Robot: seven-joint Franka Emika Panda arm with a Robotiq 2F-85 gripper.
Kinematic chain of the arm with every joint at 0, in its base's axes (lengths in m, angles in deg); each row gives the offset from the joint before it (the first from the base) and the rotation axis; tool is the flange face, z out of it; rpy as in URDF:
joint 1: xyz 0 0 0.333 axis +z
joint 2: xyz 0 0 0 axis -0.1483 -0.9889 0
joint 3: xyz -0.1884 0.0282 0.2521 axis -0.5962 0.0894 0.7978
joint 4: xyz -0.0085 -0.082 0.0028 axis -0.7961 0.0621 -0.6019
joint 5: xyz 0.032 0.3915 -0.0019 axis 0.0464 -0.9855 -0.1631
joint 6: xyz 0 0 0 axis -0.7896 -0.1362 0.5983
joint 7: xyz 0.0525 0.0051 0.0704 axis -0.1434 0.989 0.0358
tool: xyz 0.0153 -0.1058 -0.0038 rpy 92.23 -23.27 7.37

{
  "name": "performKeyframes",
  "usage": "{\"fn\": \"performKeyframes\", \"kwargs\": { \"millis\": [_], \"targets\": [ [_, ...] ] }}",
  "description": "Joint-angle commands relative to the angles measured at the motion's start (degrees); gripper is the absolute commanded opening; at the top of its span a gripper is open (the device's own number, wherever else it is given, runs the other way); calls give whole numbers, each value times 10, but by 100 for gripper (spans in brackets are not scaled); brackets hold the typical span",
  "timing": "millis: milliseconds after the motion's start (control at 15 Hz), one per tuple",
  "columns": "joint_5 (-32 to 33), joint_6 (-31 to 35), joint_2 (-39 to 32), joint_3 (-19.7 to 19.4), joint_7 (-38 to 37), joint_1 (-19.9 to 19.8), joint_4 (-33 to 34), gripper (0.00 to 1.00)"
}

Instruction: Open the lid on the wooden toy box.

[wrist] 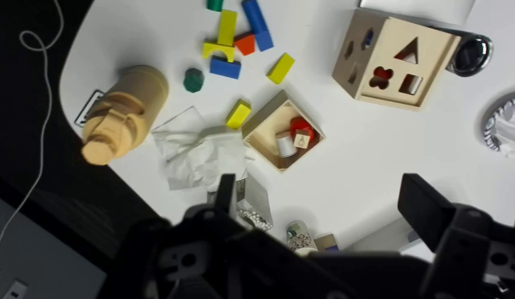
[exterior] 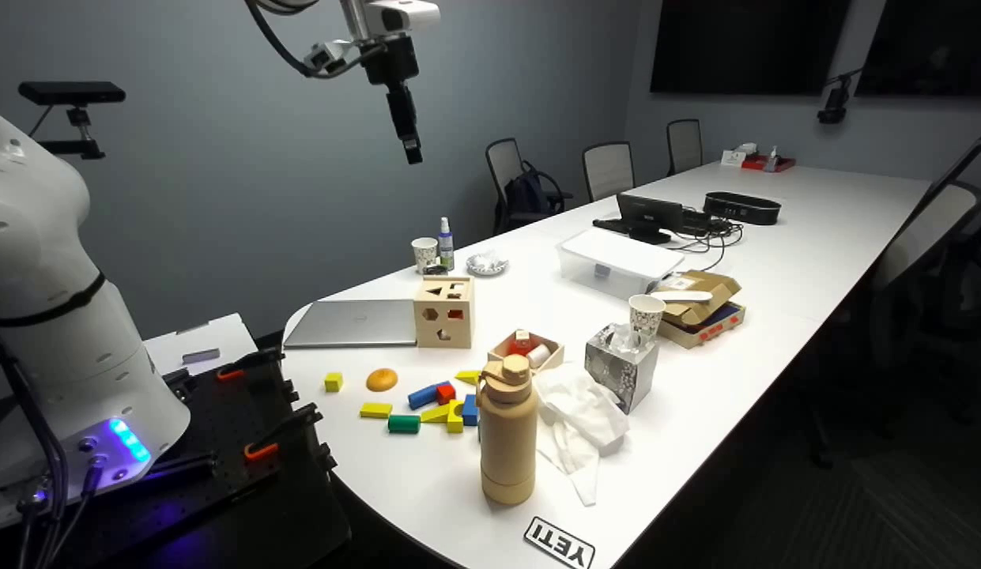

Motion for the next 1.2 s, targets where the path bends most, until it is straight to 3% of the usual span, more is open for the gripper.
{"fn": "performKeyframes", "kwargs": {
  "millis": [0,200,333,733,1133],
  "targets": [
    [-16,60,-119,51,-109,21,57,100],
    [21,93,-222,75,-197,41,112,100],
    [44,94,-300,68,-233,63,161,100],
    [21,89,-489,20,-238,134,300,100],
    [-43,102,-575,7,-234,159,353,100]
  ]
}}
